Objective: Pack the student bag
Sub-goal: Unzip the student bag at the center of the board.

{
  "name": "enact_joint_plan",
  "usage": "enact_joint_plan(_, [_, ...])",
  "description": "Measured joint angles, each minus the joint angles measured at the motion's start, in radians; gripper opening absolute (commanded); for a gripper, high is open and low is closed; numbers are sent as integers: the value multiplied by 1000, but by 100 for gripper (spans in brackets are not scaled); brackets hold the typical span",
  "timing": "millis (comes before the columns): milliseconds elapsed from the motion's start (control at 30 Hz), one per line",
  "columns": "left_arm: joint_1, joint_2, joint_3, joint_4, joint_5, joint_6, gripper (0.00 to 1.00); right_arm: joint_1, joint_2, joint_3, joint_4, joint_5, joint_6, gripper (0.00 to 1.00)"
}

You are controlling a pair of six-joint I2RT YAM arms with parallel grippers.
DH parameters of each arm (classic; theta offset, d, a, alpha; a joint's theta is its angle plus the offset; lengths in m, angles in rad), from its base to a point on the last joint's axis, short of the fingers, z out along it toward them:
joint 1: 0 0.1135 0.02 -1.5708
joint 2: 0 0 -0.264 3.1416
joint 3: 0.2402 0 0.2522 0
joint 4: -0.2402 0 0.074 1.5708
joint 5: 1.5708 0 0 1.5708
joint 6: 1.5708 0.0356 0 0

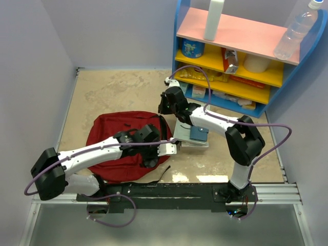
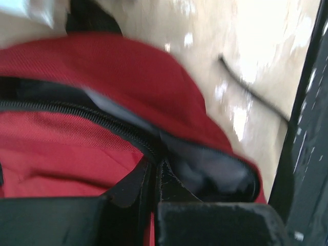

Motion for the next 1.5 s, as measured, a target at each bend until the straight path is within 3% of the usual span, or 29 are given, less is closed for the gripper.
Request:
enact_joint_plan(167, [73, -102, -56, -87, -29, 133, 0, -13, 18, 18, -17, 0, -2, 0])
enact_joint_plan(333, [335, -210, -44, -154, 10, 296, 0, -48, 17, 17, -12, 5, 1, 0])
enact_joint_plan(400, [409, -215, -24, -163, 30, 342, 5, -52, 15, 16, -1, 5, 4, 0])
enact_joint_plan(433, [423, -212, -18, -169, 40, 356, 17, -52, 14, 13, 6, 5, 5, 0])
enact_joint_plan(533, [433, -181, 16, -229, 119, 370, 35, -52, -2, -11, 30, 6, 12, 0])
enact_joint_plan(600, [433, -154, 43, -285, 183, 364, 38, -57, -10, -29, 42, 12, 12, 0])
enact_joint_plan(633, [433, -142, 58, -315, 220, 360, 49, -61, -11, -37, 47, 16, 12, 0])
enact_joint_plan(800, [433, -134, 109, -397, 325, 313, 66, -74, -11, -54, 60, 19, 12, 0])
enact_joint_plan(867, [436, -148, 111, -390, 294, 283, 94, -72, -14, -57, 66, 21, 11, 0])
enact_joint_plan(900, [444, -159, 109, -386, 273, 277, 100, -72, -18, -61, 67, 23, 11, 0])
enact_joint_plan(1067, [552, -246, 66, -403, 163, 309, 100, -68, -56, -84, 68, 27, 8, 0])
enact_joint_plan(1167, [699, -265, -19, -379, 67, 342, 100, -66, -63, -84, 69, 27, 6, 0])
enact_joint_plan(1367, [1184, -48, -40, -207, -40, 338, 100, -63, -74, -97, 70, 29, 1, 0])
enact_joint_plan(1500, [1301, 108, 23, -132, -47, 324, 100, -55, -93, -101, 68, 31, -2, 0])
